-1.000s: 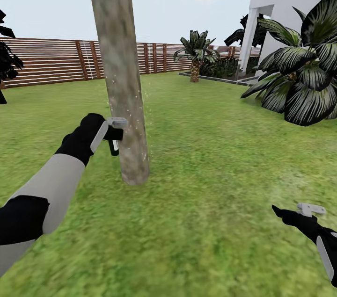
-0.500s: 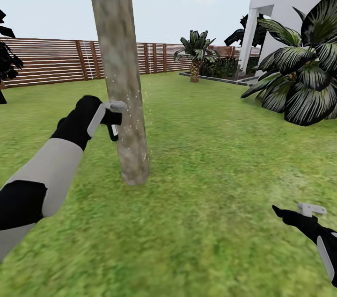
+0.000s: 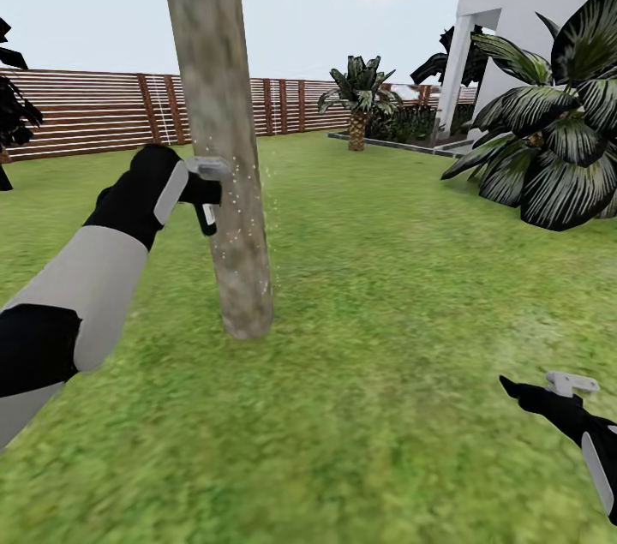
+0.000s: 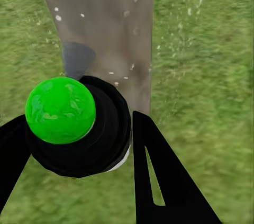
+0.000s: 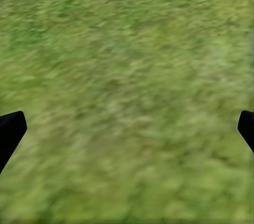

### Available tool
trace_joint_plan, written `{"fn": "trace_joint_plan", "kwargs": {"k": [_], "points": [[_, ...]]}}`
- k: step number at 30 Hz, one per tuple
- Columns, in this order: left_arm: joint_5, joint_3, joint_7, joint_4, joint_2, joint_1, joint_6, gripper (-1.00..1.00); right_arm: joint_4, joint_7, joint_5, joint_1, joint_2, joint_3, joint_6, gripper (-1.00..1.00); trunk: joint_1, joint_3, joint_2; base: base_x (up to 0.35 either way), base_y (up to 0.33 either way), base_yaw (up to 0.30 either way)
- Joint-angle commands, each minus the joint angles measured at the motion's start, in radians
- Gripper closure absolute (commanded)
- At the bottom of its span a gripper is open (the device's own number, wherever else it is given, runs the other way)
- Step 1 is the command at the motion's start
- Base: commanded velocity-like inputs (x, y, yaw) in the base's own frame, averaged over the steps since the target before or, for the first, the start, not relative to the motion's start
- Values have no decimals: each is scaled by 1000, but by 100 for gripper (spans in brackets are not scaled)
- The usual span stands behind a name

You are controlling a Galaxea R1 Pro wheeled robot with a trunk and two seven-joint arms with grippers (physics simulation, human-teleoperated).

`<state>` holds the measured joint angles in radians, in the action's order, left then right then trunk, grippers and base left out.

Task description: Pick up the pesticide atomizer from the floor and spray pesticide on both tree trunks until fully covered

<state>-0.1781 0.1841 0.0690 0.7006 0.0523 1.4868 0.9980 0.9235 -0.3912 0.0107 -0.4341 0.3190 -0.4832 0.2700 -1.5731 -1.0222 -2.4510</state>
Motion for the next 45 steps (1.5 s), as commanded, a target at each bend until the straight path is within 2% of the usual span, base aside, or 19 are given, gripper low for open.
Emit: {"fn": "trace_joint_plan", "kwargs": {"k": [1,15,17,21,24,29,32,35,37,41,42,43,45], "points": [[0,0,0,-1,0,5,0,100,0,0,0,0,0,0,0,-100,0,0,0,0,0,0],[0,4,0,-2,-2,25,-1,100,0,0,0,0,0,0,0,-100,0,0,0,0,0,0],[0,5,0,-3,3,21,-2,100,0,0,0,0,0,0,0,-100,0,0,0,0,0,0],[0,5,-1,-5,42,11,-4,100,0,0,0,0,0,0,0,-100,0,0,0,0,0,0],[0,5,-1,-6,57,-66,-6,100,0,0,1,1,0,0,0,-100,0,0,0,0,0,0],[0,6,-3,-6,54,-134,-8,100,0,0,3,0,-1,0,0,-100,0,0,0,0,0,0],[0,6,-3,-6,52,-154,-9,100,0,0,3,0,-1,0,-1,-100,0,0,0,0,0,0],[1,5,-5,-6,56,-233,-18,100,0,0,3,0,-5,3,-1,-100,0,0,0,0,0,0],[3,5,-6,-6,56,-292,-57,100,0,0,3,0,-6,2,-1,-100,0,0,0,0,0,0],[2,6,-5,-6,54,-337,-110,100,0,0,4,0,-7,3,-2,-100,0,0,0,0,0,0],[2,6,-4,-6,49,-353,-141,100,0,0,5,0,-7,3,-2,-100,0,0,0,0,0,0],[1,6,-2,-28,38,-373,-178,100,0,0,5,0,-7,3,-2,-100,0,0,0,0,0,0],[2,5,-2,-121,34,-383,-247,100,0,0,5,0,-8,3,-2,-100,0,0,0,0,0,0]]}}
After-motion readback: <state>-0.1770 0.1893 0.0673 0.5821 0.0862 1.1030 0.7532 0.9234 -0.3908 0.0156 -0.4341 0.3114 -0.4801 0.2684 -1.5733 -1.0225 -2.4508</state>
